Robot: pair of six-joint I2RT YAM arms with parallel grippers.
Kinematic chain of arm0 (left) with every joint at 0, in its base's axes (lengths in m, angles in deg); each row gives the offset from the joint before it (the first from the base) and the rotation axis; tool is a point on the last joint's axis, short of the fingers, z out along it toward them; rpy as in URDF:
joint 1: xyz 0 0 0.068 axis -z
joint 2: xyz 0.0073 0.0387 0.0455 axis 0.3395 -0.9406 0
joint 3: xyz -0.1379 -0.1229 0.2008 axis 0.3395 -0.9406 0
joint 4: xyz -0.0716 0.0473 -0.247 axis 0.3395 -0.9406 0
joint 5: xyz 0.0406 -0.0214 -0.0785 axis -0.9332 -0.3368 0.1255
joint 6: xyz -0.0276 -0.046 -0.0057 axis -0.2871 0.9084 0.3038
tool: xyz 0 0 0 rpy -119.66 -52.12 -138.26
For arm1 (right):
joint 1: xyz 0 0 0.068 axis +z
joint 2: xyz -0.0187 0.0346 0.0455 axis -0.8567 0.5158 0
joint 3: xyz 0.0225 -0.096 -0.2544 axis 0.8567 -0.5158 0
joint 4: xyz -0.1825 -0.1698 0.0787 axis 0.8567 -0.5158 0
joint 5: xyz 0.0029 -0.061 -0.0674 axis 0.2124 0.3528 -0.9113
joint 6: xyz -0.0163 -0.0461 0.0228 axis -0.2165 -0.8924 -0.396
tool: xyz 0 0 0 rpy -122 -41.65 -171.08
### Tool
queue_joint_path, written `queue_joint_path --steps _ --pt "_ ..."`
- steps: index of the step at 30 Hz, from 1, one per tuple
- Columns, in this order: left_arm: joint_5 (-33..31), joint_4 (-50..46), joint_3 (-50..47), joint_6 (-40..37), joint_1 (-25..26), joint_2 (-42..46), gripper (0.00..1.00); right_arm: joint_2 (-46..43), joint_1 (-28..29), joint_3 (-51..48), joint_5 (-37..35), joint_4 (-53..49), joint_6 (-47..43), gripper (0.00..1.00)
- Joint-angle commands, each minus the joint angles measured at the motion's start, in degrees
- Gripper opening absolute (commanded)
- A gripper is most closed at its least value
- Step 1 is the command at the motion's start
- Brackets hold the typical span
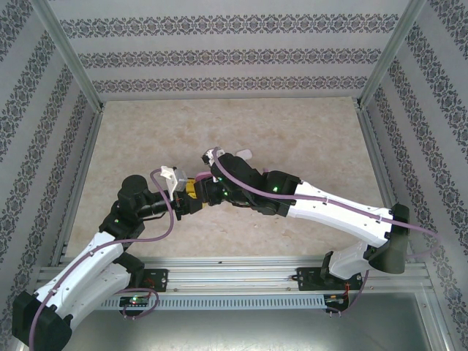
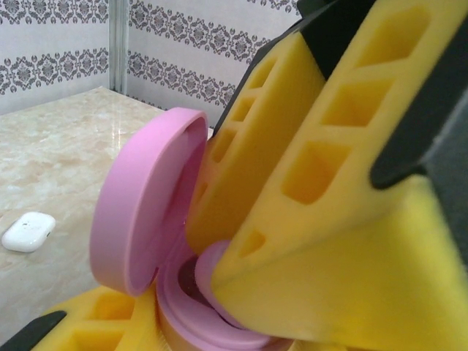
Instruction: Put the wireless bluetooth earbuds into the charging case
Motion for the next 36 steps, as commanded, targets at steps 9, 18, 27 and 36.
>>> queue_joint_path --steps 9,18,27,36 --pt "0.3 1.5 0.0 -0.3 0.6 1.9 0.23 -0.1 -0.9 0.2 0.0 -2.8 0.7 0.35" --pt "-0.3 1.2 -0.7 -0.4 0.6 2.3 0.23 -3.6 -0.8 1.9 -1.7 -5.2 0.7 0.41" --pt "-1.6 1.8 -1.4 -0.4 0.6 1.2 0.23 -7.7 -1.3 2.7 -1.3 -7.2 -0.4 0.41" --pt "-2.2 4.4 -3.4 0.3 0.6 -1.6 0.23 -14.6 -18.1 -5.2 5.7 -14.9 -0.1 0.38"
